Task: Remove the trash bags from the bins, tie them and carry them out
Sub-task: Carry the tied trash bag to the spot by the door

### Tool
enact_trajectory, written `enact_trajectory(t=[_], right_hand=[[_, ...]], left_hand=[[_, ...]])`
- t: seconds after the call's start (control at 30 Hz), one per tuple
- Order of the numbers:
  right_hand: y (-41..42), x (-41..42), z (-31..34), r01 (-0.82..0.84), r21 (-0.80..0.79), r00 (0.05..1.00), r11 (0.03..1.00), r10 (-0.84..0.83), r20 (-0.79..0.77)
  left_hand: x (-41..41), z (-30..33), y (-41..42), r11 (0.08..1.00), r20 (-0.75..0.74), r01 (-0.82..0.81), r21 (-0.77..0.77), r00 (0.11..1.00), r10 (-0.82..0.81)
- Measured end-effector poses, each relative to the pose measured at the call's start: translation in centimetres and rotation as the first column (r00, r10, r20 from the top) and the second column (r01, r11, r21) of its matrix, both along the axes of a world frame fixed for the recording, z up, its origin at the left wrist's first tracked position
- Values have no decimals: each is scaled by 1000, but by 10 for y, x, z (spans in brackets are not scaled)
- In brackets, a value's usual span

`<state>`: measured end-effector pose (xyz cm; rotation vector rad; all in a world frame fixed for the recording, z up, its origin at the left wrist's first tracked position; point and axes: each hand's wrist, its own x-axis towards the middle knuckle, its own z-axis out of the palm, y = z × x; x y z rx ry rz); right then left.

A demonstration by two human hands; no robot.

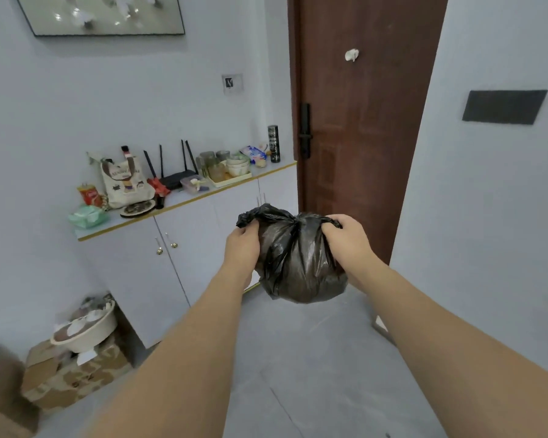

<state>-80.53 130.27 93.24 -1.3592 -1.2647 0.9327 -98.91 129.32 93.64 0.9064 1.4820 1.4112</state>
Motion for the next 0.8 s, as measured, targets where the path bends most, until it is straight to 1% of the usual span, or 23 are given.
enact_trajectory(t=[0.1, 0.2, 0.33, 0.47, 0.57, 0.63, 0.8], right_hand=[[28, 22, 0, 140, -17, 990, 990, -140, 4], [41, 65, 6, 284, -13, 959, 959, -284, 2], [40, 134, 12, 454, -13, 891, 891, -455, -9], [28, 191, 8, 609, -27, 792, 793, -610, -25], [28, 216, 1, 681, -40, 730, 732, -682, -44], [35, 224, 0, 707, -39, 704, 706, -708, -55], [64, 239, -9, 754, -40, 652, 656, -754, -81]], left_hand=[[22, -1, 57, 992, 39, 127, 1, 991, -127], [70, -1, 98, 961, 65, 276, -8, 959, -275], [152, -2, 128, 908, 79, 418, 19, 905, -418], [222, -9, 140, 818, 59, 575, 28, 816, -575], [258, -11, 150, 735, 67, 677, 10, 733, -676], [275, -13, 161, 683, 48, 730, -9, 683, -729], [301, -23, 197, 629, 3, 777, -20, 629, -777]])
